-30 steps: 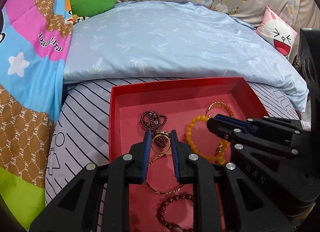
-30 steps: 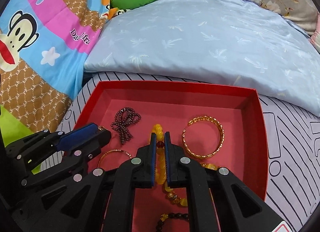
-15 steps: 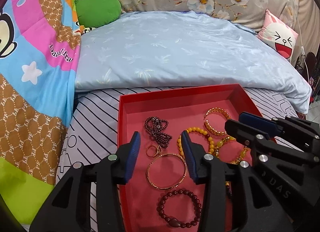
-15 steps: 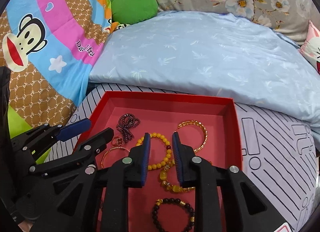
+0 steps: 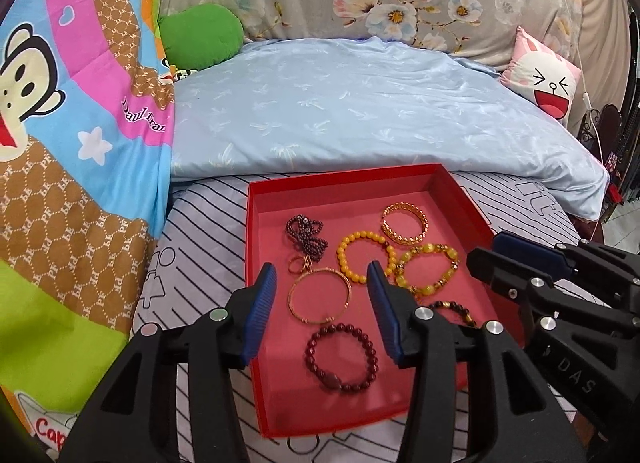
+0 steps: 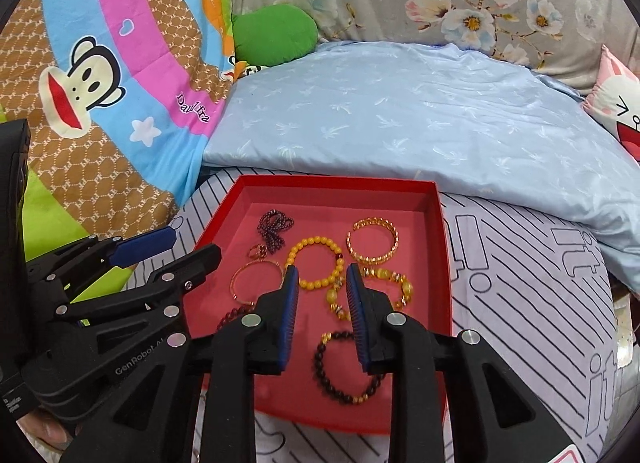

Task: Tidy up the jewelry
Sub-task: 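Withdraw both open grippers toward the two gold hoop earrings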

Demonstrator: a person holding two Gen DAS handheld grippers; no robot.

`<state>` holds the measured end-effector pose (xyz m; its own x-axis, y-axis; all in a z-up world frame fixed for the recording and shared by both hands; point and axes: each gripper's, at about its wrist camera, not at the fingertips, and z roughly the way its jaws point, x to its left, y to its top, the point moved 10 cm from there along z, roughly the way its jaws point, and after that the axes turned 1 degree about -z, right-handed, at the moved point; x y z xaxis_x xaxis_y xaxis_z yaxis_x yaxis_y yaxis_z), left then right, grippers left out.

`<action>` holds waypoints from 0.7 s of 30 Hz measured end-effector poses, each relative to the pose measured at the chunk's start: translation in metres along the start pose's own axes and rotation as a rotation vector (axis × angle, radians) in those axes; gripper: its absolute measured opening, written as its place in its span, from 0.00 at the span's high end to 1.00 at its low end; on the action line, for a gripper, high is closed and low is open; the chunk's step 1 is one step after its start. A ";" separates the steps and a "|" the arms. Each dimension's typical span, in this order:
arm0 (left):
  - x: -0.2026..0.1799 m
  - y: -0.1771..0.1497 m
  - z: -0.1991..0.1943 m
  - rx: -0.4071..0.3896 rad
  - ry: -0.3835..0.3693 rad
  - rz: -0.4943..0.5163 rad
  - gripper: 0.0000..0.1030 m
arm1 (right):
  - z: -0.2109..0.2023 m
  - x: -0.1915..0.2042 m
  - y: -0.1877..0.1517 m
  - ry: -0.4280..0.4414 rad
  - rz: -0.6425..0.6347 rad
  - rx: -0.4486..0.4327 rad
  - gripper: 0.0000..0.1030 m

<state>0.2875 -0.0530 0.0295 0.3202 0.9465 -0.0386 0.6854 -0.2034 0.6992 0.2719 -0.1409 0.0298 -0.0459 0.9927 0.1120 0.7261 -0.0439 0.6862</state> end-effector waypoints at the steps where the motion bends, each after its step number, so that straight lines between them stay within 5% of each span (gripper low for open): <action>1: -0.001 -0.002 -0.003 -0.001 -0.002 0.000 0.56 | -0.005 0.001 -0.004 0.000 0.001 -0.002 0.76; 21: -0.017 -0.082 -0.057 0.028 0.000 0.001 0.56 | -0.070 0.018 -0.083 0.004 0.020 -0.003 0.76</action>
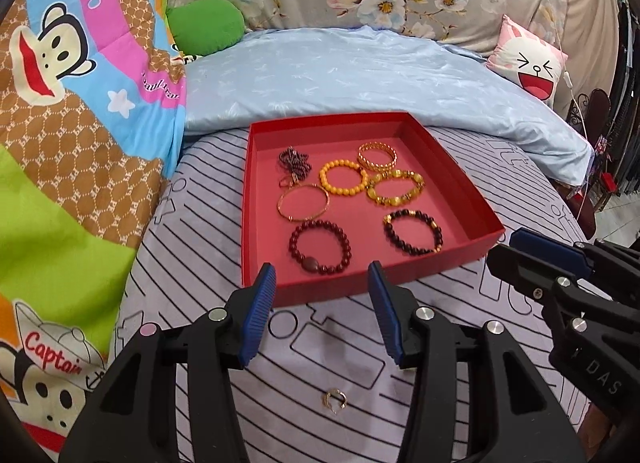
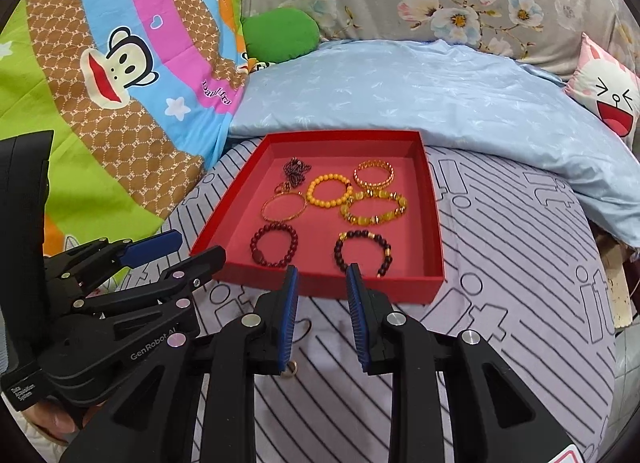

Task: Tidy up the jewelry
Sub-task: 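Withdraw both open grippers toward the two gold hoop earrings, then grasp one gold hoop earring with left gripper while right gripper grasps the other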

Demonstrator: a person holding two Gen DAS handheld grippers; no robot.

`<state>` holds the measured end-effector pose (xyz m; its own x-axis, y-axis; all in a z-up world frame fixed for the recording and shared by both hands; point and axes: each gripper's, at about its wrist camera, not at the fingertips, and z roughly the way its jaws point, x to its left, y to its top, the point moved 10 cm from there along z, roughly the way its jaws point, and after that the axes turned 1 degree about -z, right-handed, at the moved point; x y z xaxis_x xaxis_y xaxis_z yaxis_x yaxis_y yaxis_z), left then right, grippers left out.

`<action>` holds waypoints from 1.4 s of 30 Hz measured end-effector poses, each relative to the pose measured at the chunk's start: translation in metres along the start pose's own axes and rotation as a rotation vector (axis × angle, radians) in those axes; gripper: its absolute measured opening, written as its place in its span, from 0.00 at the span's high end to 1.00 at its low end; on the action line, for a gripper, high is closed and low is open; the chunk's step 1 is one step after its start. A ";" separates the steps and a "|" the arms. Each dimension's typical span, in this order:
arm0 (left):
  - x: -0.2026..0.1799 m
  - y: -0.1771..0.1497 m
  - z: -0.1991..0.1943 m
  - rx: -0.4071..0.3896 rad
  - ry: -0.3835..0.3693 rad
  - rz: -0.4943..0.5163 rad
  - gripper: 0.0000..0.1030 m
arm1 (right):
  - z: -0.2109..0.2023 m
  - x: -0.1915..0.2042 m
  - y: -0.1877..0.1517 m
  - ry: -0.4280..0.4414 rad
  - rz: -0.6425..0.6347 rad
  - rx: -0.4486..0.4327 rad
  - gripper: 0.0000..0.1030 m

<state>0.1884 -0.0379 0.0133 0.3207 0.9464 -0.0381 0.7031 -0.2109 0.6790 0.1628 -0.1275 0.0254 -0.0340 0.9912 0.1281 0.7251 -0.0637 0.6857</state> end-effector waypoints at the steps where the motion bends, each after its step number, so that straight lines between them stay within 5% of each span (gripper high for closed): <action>1: -0.001 -0.005 -0.001 0.004 -0.002 -0.004 0.56 | -0.001 0.001 -0.004 0.000 0.002 0.002 0.76; 20: 0.009 -0.103 -0.004 0.029 0.051 -0.037 0.45 | 0.020 0.015 -0.104 -0.007 -0.004 0.109 0.76; 42: 0.029 -0.116 0.011 0.053 0.040 -0.121 0.43 | 0.062 0.030 -0.094 -0.026 -0.043 0.111 0.68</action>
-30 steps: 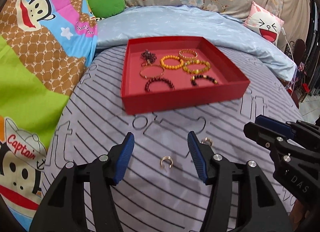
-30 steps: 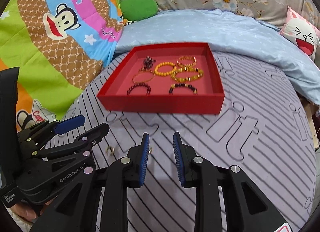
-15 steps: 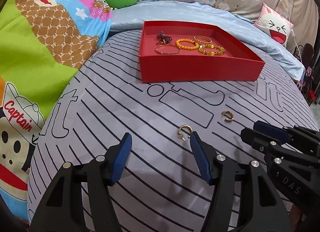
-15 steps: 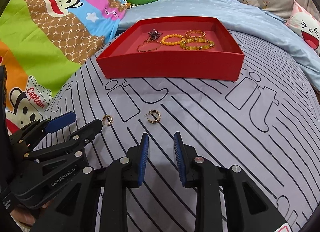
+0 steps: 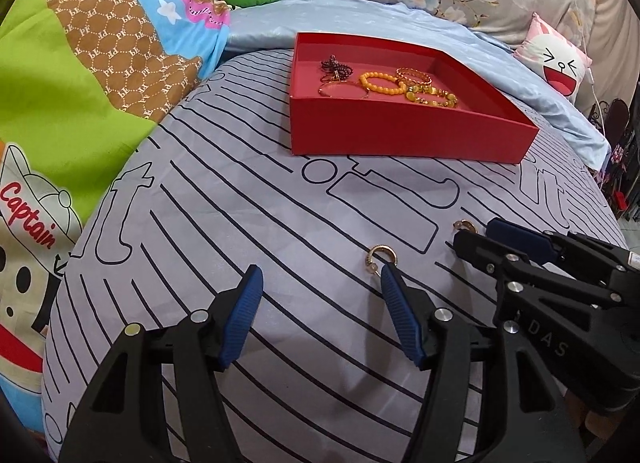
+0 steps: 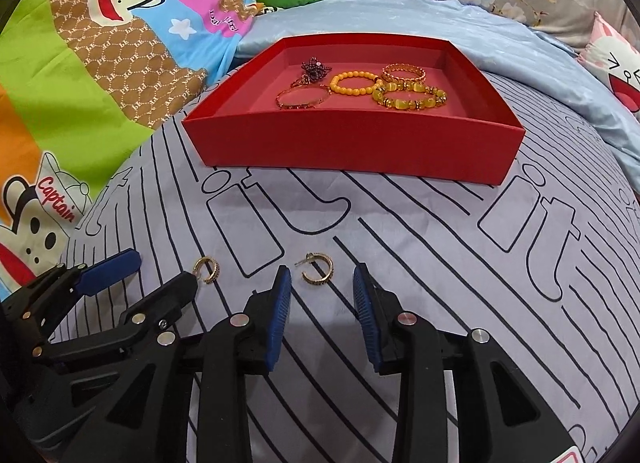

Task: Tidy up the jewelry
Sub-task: 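Grasp one gold hoop earring with left gripper while right gripper grasps the other, then carry both hoop earrings into the red tray and open both grippers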

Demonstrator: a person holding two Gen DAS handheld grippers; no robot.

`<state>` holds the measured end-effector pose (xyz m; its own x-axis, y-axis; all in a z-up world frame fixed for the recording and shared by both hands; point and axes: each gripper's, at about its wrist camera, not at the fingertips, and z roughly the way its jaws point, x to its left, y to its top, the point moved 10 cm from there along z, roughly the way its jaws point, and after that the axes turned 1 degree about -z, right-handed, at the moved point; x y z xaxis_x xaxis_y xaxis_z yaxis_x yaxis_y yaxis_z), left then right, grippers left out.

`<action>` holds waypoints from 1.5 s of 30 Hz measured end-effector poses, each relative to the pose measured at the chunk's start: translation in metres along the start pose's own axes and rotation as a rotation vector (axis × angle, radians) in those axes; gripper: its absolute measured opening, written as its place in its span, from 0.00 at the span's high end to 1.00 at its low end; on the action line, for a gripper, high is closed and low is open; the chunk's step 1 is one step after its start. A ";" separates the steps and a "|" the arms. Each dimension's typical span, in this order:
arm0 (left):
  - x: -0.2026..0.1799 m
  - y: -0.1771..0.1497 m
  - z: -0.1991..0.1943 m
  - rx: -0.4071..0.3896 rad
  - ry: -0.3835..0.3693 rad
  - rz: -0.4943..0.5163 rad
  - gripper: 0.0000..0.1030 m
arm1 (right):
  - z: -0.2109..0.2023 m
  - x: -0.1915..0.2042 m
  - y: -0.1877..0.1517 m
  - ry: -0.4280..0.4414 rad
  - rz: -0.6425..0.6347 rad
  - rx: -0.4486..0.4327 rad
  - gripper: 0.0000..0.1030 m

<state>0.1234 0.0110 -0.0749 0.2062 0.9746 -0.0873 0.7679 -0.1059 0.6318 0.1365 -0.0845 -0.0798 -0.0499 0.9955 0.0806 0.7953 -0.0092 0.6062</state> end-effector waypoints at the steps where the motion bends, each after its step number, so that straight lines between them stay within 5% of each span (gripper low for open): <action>1: 0.000 0.000 0.000 0.000 -0.001 -0.001 0.43 | 0.000 0.000 0.000 -0.005 -0.005 -0.001 0.68; 7: -0.002 0.000 -0.001 -0.003 -0.005 0.011 0.40 | 0.002 0.001 0.001 -0.033 -0.037 -0.007 0.86; 17: -0.016 0.004 0.003 0.004 -0.012 0.039 0.41 | -0.012 -0.017 -0.005 -0.029 0.033 -0.017 0.86; 37: -0.031 0.007 0.007 0.004 -0.035 0.071 0.83 | -0.022 -0.031 -0.010 -0.015 0.077 -0.027 0.86; 45: -0.038 0.006 0.005 0.010 -0.054 0.071 0.84 | -0.032 -0.031 -0.008 -0.009 0.078 -0.043 0.86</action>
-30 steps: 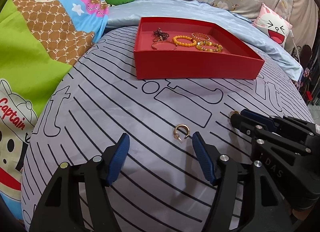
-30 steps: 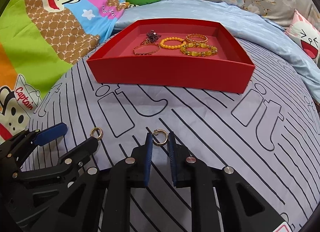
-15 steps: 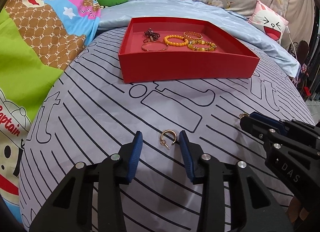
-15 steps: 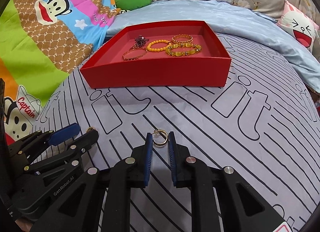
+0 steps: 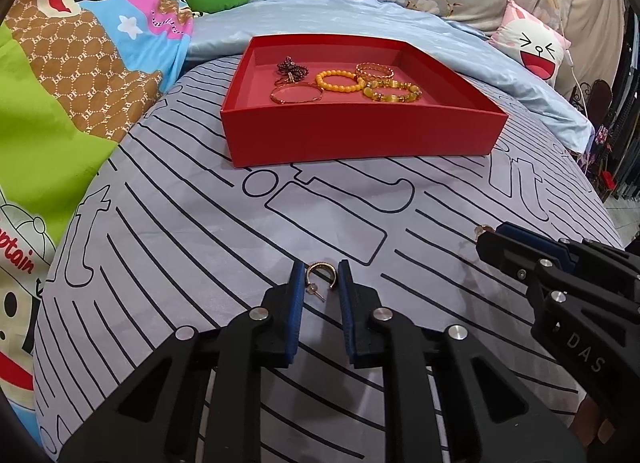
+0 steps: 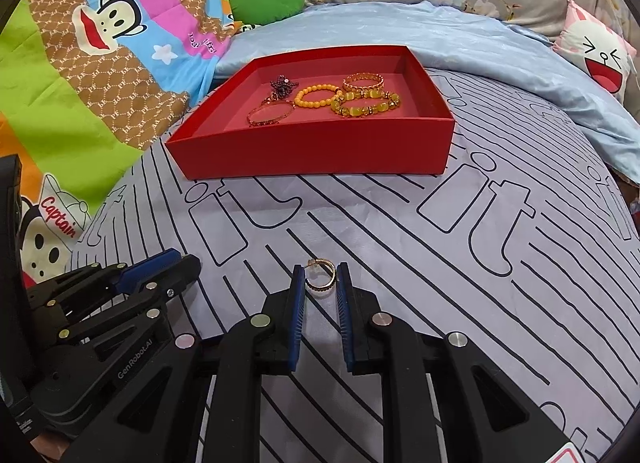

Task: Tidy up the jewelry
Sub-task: 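Carry both hoop earrings into the red tray and open both grippers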

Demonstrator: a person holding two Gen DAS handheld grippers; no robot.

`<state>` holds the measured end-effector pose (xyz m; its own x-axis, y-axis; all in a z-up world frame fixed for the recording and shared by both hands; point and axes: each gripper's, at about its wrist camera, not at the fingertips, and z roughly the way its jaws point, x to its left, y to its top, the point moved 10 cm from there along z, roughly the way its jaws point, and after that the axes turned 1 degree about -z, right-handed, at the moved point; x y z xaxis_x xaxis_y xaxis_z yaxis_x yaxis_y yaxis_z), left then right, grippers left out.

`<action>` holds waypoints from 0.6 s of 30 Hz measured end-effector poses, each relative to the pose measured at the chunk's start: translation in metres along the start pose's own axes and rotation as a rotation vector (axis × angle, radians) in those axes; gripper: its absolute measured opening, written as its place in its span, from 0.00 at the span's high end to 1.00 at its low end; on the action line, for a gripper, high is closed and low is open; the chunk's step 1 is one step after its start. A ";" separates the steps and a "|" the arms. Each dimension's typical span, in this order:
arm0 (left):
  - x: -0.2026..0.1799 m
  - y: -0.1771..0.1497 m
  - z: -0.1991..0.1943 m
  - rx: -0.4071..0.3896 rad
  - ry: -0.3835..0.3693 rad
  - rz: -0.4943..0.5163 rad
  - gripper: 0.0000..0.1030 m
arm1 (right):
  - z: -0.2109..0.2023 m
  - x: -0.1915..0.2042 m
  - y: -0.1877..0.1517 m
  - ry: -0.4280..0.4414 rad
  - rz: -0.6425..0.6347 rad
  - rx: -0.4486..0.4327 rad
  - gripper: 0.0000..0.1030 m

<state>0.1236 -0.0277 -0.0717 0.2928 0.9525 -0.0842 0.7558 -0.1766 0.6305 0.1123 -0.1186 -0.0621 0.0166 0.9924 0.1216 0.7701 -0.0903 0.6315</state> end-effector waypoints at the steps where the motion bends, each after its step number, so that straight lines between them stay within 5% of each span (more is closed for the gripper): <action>1: 0.000 0.000 -0.001 0.001 -0.002 -0.002 0.84 | -0.002 0.000 0.001 0.001 0.000 -0.003 0.86; 9: -0.010 0.022 -0.018 -0.028 -0.026 0.003 0.84 | -0.018 0.001 0.019 0.007 -0.011 -0.048 0.86; 18: -0.025 0.089 -0.036 -0.122 -0.037 0.044 0.84 | -0.030 0.001 0.071 0.002 -0.044 -0.129 0.85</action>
<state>0.1623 -0.0583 0.0138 0.3468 0.9344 -0.0812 0.6656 -0.1842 0.7232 0.1476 -0.1269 0.0055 -0.0166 0.9955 0.0931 0.6815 -0.0569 0.7296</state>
